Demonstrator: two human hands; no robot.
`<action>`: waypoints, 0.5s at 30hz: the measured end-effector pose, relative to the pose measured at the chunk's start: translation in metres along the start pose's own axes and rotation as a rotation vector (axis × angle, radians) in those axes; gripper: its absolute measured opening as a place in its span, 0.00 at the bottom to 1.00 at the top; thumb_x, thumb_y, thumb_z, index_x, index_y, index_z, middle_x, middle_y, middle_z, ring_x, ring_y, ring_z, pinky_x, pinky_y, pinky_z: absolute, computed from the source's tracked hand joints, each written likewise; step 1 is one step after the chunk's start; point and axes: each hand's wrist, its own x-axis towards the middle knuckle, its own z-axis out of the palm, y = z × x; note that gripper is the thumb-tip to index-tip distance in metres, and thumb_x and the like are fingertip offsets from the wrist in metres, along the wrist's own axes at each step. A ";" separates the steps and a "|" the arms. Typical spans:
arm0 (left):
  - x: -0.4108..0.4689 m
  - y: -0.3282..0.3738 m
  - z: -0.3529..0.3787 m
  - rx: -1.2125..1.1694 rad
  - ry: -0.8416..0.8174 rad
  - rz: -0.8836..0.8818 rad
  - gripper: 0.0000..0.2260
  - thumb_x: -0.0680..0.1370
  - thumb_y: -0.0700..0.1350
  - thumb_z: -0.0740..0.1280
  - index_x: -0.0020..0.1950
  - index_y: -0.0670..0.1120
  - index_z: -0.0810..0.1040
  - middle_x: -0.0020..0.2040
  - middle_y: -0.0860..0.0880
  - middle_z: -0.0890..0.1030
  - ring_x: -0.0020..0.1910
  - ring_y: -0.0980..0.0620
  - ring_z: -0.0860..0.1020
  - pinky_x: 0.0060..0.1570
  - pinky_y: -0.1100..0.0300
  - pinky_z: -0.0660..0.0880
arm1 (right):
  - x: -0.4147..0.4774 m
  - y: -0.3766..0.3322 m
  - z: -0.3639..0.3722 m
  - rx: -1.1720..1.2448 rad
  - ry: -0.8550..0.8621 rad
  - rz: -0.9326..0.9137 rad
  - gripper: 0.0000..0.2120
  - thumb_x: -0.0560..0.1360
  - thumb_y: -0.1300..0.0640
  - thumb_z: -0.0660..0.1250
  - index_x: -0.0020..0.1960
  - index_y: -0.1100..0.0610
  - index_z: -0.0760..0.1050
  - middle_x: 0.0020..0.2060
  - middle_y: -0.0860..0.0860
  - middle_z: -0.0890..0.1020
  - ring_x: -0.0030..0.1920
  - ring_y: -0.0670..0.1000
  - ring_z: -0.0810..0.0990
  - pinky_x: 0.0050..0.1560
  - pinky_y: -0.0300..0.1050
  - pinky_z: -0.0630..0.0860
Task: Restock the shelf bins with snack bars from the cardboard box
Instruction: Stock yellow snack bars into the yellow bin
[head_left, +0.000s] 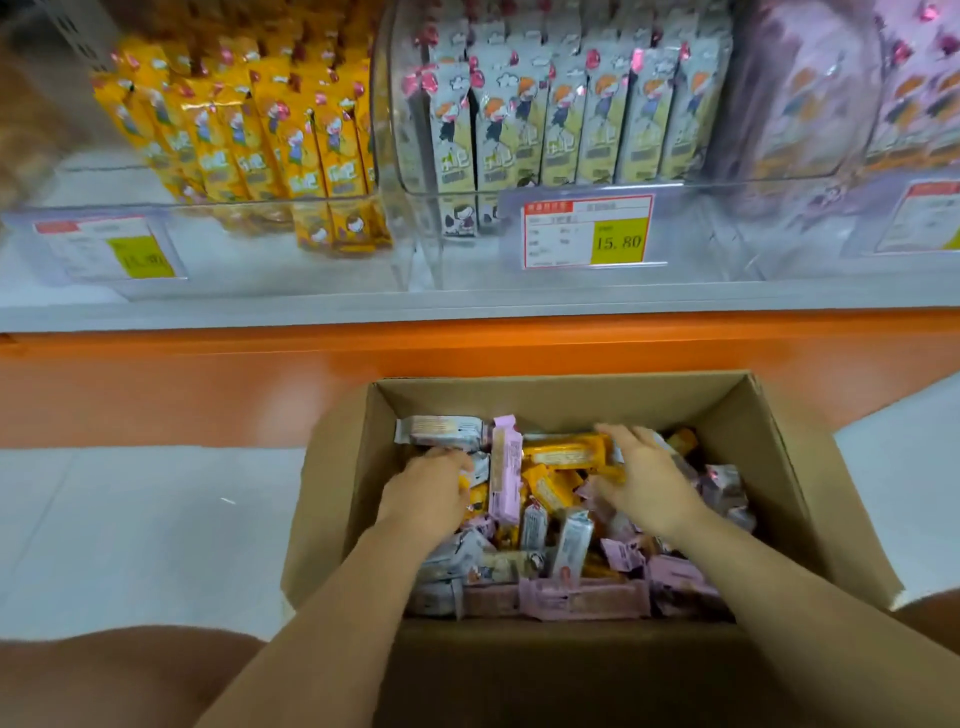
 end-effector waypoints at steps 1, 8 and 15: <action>0.003 0.004 0.001 -0.010 0.030 0.019 0.15 0.81 0.44 0.60 0.67 0.53 0.71 0.66 0.49 0.74 0.57 0.47 0.75 0.49 0.53 0.74 | 0.003 0.001 0.004 -0.003 -0.033 0.007 0.33 0.77 0.55 0.67 0.76 0.55 0.55 0.74 0.56 0.59 0.69 0.58 0.66 0.67 0.51 0.66; 0.025 0.035 0.018 -0.110 -0.023 0.105 0.13 0.81 0.46 0.60 0.65 0.50 0.73 0.56 0.46 0.81 0.50 0.45 0.78 0.48 0.49 0.78 | 0.017 0.006 0.013 0.018 -0.124 0.045 0.29 0.78 0.55 0.65 0.75 0.58 0.58 0.65 0.58 0.73 0.44 0.53 0.76 0.41 0.40 0.68; 0.039 0.059 0.036 -0.070 -0.088 0.055 0.16 0.78 0.57 0.63 0.53 0.44 0.77 0.49 0.45 0.77 0.49 0.45 0.78 0.42 0.54 0.75 | 0.023 0.006 0.024 0.093 0.002 0.073 0.19 0.77 0.55 0.66 0.66 0.58 0.69 0.55 0.55 0.79 0.55 0.55 0.77 0.43 0.38 0.65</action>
